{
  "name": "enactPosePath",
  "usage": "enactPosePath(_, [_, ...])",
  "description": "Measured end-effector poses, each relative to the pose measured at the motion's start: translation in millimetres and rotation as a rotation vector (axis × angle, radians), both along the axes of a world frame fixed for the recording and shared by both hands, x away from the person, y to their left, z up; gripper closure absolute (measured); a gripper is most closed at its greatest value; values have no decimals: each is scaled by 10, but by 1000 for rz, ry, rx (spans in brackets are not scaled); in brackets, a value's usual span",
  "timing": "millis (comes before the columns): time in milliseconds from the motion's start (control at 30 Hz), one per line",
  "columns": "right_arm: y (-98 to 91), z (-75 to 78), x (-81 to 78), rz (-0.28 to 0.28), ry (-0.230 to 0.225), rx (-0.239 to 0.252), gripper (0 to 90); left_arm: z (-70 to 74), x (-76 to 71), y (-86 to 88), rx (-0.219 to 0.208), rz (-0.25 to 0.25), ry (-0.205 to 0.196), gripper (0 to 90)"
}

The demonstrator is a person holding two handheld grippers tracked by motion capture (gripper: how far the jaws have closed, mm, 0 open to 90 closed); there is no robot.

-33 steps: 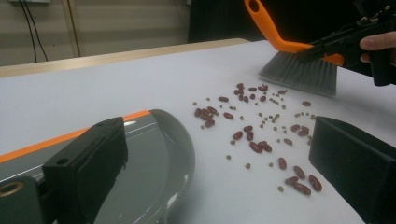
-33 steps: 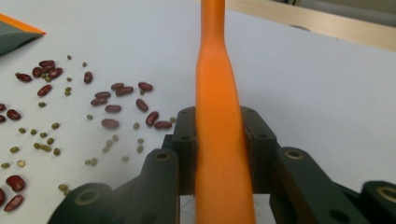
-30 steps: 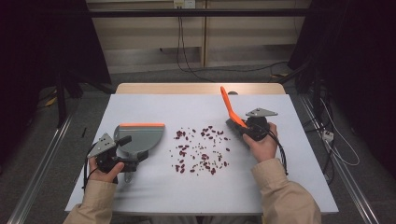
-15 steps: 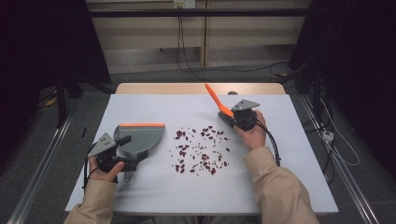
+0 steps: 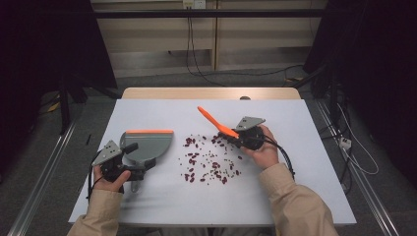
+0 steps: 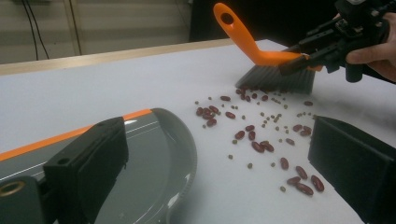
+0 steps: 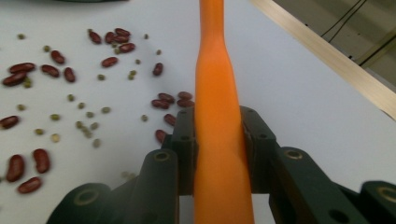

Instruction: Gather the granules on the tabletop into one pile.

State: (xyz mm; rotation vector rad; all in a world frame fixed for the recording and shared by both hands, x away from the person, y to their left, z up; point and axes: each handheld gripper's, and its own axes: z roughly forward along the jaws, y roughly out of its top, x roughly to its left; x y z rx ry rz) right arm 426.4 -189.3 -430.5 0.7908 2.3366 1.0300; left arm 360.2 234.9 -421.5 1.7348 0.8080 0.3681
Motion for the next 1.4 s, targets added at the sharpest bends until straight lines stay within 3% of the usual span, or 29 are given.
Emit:
enactPosePath(433, [46, 17, -263, 83, 0, -5, 712, 1, -3, -6, 4, -1, -4, 47])
enactPosePath(900, [28, 69, -410, 109, 7, 38, 712, 11, -11, -13, 2, 1, -4, 47])
enactPosePath(1033, [-18, 166, -302, 91, -19, 82, 712, 13, -11, -17, 2, -5, -5, 47])
enactPosePath(1167, [-36, 215, -84, 63, -38, 113, 712, 10, -7, -19, -2, -6, -3, 47])
enactPosePath(1400, [64, 84, 297, 25, -51, 123, 712, 9, -5, -11, -2, -4, 1, 47])
